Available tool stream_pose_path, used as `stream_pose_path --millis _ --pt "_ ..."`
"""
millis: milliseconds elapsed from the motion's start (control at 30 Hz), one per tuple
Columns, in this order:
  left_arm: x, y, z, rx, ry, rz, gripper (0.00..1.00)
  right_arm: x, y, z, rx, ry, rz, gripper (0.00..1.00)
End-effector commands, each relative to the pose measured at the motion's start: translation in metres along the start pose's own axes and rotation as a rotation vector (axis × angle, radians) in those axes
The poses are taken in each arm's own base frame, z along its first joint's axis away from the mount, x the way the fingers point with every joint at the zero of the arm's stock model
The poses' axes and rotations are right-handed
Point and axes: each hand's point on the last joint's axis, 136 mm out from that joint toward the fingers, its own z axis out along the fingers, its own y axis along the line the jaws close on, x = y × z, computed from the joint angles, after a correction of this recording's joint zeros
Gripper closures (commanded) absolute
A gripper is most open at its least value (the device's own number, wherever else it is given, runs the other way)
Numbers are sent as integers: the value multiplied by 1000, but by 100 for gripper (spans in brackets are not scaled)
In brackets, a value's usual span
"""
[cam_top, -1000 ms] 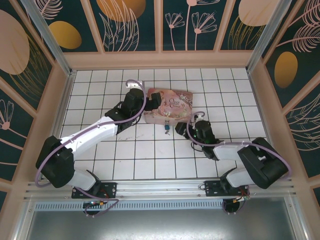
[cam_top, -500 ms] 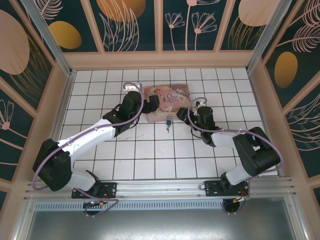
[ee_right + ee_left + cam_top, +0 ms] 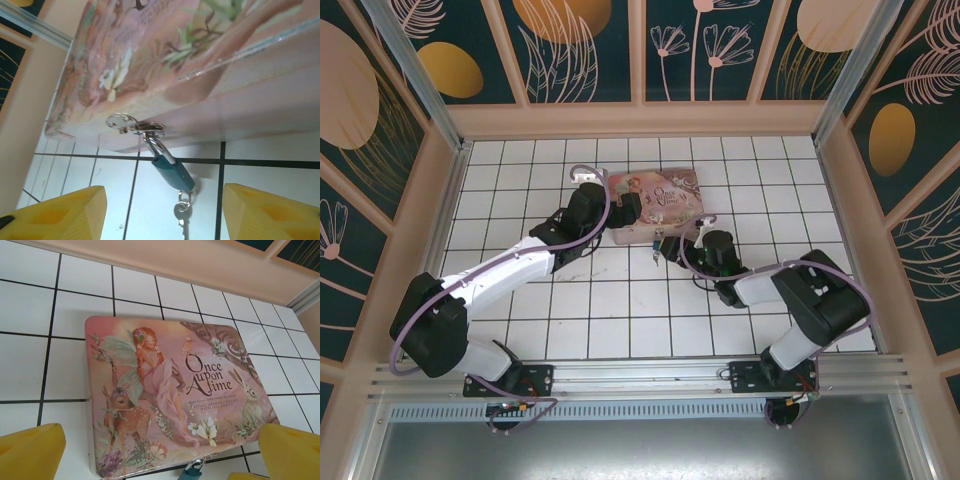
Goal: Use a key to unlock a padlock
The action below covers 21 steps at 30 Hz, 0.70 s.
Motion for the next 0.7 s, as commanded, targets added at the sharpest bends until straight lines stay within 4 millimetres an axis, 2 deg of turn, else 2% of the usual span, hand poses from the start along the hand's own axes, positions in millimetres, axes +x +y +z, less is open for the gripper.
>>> stream_pose_path --millis 0,333,667 --pt "-8 -6 1 10 -6 -11 1 -3 9 7 -44 -23 -58 39" --pt "-7 -6 8 16 9 -18 1 10 15 23 -67 41 -120 42" --pt "-7 -6 8 27 13 -31 1 17 9 37 -35 79 -150 44"
